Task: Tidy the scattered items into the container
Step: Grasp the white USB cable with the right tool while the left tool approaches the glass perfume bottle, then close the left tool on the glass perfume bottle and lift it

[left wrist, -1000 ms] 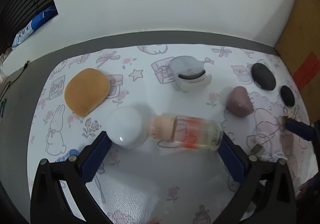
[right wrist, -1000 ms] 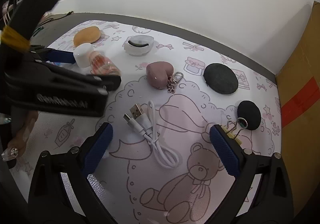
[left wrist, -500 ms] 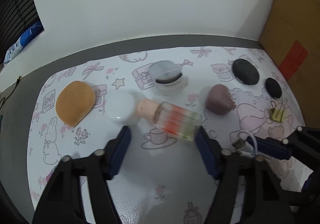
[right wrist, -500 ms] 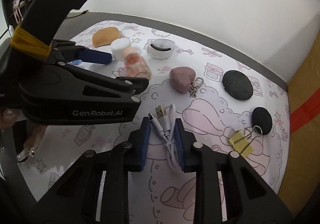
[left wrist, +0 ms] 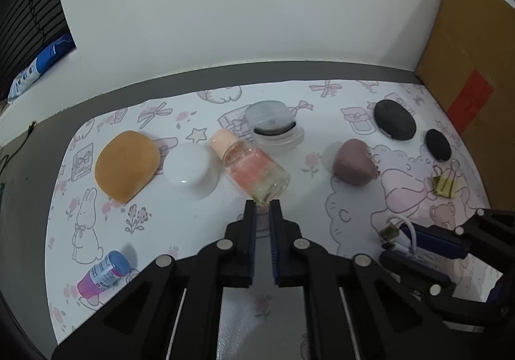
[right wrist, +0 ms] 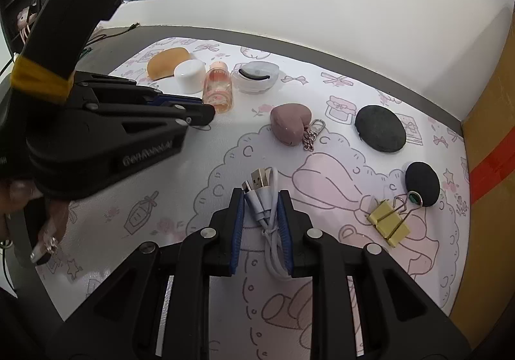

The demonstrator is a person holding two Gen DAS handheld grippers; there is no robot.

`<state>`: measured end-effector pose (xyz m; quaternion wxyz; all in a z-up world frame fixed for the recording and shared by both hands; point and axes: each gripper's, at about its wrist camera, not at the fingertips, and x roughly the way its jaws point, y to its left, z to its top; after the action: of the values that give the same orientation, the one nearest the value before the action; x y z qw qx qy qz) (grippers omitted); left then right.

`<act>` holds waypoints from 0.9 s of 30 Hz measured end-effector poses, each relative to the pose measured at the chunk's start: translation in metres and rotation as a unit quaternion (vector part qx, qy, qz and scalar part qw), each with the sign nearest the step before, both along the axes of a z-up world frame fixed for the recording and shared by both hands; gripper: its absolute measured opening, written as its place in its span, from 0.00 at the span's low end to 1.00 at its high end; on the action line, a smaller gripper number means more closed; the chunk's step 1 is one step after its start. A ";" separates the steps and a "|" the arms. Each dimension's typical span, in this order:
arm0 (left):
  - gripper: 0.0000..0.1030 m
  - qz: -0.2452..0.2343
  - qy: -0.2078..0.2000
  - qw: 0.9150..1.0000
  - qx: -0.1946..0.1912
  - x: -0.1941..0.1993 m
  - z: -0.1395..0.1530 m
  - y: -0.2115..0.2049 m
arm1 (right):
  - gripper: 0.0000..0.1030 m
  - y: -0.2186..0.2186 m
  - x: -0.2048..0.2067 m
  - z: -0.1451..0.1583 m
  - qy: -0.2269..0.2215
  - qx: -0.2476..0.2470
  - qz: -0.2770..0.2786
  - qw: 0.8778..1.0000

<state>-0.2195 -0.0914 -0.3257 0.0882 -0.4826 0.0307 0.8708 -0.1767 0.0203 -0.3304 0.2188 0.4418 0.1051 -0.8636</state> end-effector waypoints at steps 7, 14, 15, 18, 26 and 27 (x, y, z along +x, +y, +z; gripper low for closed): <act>0.23 0.026 -0.028 0.999 0.007 -0.007 0.002 -0.001 | 0.21 -0.001 0.000 0.001 -0.002 -0.001 0.002 1.000; 0.33 0.053 -0.017 0.998 0.002 -0.015 0.005 0.008 | 0.21 0.003 0.002 0.001 -0.007 -0.007 0.009 1.000; 0.35 0.060 -0.013 0.998 0.001 -0.018 0.006 0.009 | 0.21 0.003 0.002 0.001 -0.007 -0.008 0.010 1.000; 0.51 0.071 -0.014 0.997 0.001 -0.026 0.007 0.009 | 0.21 0.005 0.001 0.000 -0.007 -0.011 0.012 1.000; 0.57 0.083 -0.024 0.996 -0.015 -0.037 -0.007 0.014 | 0.21 0.008 0.000 0.000 -0.010 -0.016 0.013 1.000; 0.58 0.089 -0.026 0.996 -0.014 -0.037 -0.008 0.013 | 0.21 0.008 0.000 -0.001 -0.010 -0.016 0.013 1.000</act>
<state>-0.2562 -0.0784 -0.3339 0.0040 -0.5073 -0.0024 0.8618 -0.1764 0.0281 -0.3310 0.2384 0.4454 0.0948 -0.8578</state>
